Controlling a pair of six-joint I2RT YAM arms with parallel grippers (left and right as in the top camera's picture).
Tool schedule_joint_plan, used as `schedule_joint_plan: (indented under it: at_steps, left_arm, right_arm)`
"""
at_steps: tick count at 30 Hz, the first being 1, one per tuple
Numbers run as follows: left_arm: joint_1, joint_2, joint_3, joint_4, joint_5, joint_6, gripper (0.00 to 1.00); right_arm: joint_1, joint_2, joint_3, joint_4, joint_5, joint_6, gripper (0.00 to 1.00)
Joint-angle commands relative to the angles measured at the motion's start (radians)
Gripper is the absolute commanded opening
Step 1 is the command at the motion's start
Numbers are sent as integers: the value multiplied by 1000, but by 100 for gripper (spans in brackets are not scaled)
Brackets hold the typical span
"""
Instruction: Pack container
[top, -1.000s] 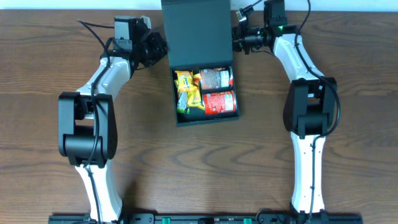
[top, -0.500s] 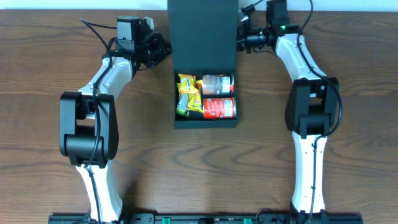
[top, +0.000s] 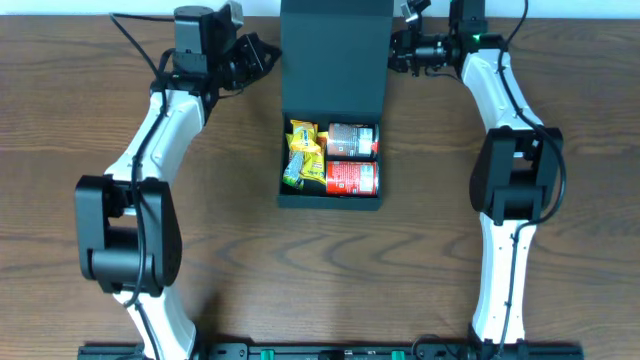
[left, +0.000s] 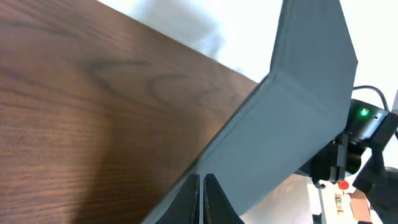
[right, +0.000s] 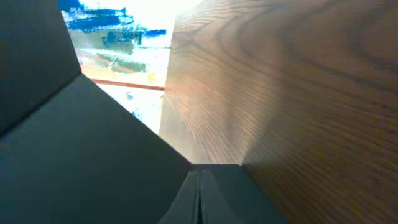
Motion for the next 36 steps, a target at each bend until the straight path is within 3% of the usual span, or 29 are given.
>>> schedule_joint_plan:
  at_steps: [1,9,17,23,29,36]
  left_arm:
    - [-4,-8,2,-3,11,21,6]
    - [-3,-8,2,-4,1,38,6]
    - [-3,-7,2,-79,-166,138,6]
    - [3,41,2,-59,-128,214,6]
    - [49,151,15,62,111,264,6]
    - [126,272,96,98,468,341,6]
  right_arm:
    - [16,-64,1,-1,-60,-17,2]
    - [16,-80,1,-1,-86,-6,2]
    - [16,-81,1,-1,-97,-6,2]
    - [19,-81,1,-1,-104,-6,2]
    - [26,-81,1,-2,-104,-6,2]
    - [29,-81,2,-2,-104,-6,2]
